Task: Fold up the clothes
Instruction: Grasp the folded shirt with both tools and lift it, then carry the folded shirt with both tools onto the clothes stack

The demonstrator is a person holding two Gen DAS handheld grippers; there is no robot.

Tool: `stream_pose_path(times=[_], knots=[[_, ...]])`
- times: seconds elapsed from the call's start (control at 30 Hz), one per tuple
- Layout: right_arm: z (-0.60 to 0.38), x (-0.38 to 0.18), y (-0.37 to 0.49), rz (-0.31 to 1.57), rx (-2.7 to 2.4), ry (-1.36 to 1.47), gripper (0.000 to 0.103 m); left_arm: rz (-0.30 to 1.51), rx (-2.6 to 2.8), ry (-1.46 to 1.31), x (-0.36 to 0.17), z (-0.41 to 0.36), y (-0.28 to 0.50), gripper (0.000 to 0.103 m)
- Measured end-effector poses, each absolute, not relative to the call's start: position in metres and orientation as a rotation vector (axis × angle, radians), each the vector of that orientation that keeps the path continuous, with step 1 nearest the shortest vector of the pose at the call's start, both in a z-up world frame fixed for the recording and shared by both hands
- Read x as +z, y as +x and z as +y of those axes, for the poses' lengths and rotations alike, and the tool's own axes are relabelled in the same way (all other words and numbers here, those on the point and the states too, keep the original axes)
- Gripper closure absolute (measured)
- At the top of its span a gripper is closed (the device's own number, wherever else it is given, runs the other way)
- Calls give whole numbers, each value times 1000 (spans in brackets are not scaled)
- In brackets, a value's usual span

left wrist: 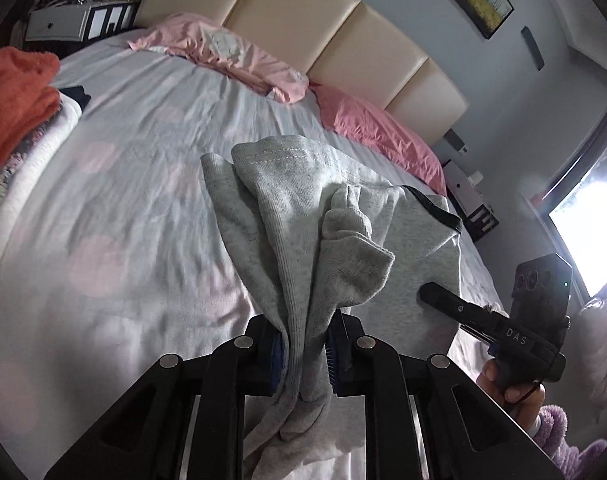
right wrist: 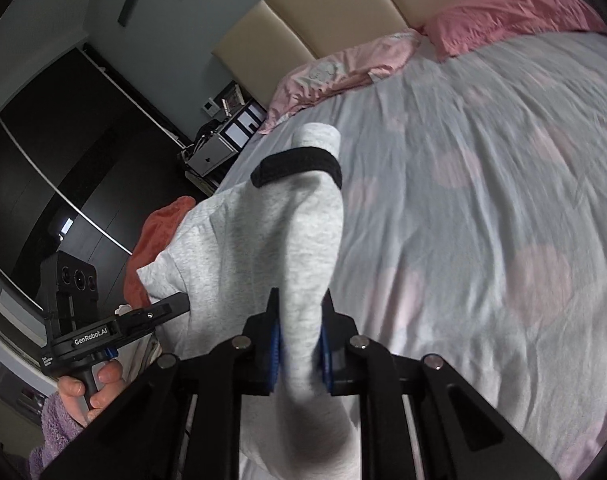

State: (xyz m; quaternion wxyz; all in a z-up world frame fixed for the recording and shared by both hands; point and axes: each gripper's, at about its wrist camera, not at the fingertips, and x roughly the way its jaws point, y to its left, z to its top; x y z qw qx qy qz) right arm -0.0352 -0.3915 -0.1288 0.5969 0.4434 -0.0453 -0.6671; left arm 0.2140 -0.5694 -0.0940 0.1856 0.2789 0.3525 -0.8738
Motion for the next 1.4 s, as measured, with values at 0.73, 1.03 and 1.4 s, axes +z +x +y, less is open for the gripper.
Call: stream_pose_path(times=[0.73, 1.03, 1.4], knots=[[-657, 14, 300, 337, -1079, 692, 89, 988, -1955, 384, -19, -615, 574, 87], [-744, -36, 417, 586, -940, 636, 89, 1085, -1745, 438, -84, -660, 635, 89], [-796, -113, 447, 673, -910, 701, 84, 1177, -1646, 507, -142, -676, 660, 85]])
